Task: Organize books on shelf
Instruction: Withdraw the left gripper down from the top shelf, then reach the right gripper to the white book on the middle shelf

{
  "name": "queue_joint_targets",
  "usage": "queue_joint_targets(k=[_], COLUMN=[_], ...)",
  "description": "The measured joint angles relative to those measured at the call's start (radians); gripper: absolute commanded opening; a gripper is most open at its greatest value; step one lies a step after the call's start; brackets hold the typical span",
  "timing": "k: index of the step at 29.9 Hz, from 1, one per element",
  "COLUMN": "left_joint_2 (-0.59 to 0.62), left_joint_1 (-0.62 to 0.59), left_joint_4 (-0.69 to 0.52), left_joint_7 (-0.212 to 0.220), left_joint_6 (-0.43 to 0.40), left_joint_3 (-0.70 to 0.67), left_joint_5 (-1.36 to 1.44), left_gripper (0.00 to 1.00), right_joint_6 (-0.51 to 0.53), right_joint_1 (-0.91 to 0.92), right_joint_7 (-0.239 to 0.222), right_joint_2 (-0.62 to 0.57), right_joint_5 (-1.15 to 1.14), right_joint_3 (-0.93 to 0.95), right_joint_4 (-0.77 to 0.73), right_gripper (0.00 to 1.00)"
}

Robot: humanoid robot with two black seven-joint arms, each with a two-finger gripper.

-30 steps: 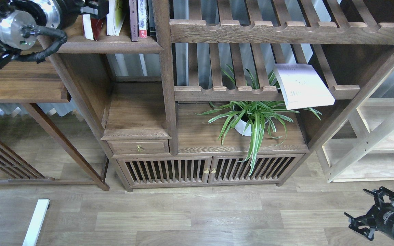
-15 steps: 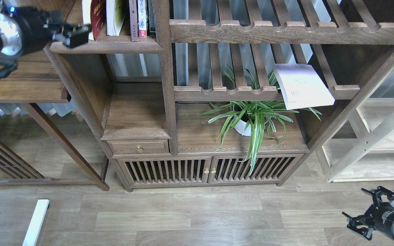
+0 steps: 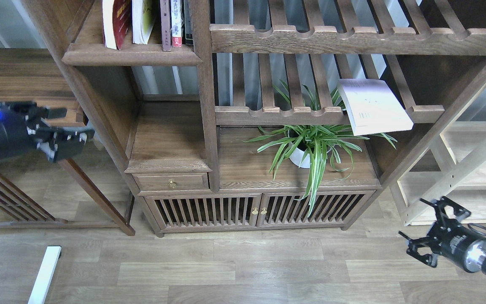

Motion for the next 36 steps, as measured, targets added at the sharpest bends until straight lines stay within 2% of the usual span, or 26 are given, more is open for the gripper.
queue_joint_targets(k=[11,24,36], left_joint_2=[-0.032,-0.131,-0.135], left_joint_1=[0.148,0.316,0.349], left_joint_4=[0.01,0.084,0.089], left_joint_7=[-0.038,-0.059,-0.073], left_joint_6=[0.017,0.032,0.049], left_joint_3=[-0.001,-0.003,-0.005], left_joint_5=[0.022,0.083,0.081], left_gripper=[0.82,0.83,0.86], right_joint_6=[-0.001,-0.001,-0.001], right_joint_1=[0.118,0.284,0.316], right_joint_7=[0.0,0.0,0.0], right_joint_2=[-0.012,-0.012,0.18], right_joint_5=[-0.142,-0.153,-0.15], right_joint_3=[0.002,-0.002,-0.014], right_joint_4=[0.003,-0.039,-0.271], right_gripper=[0.96,0.96,0.96])
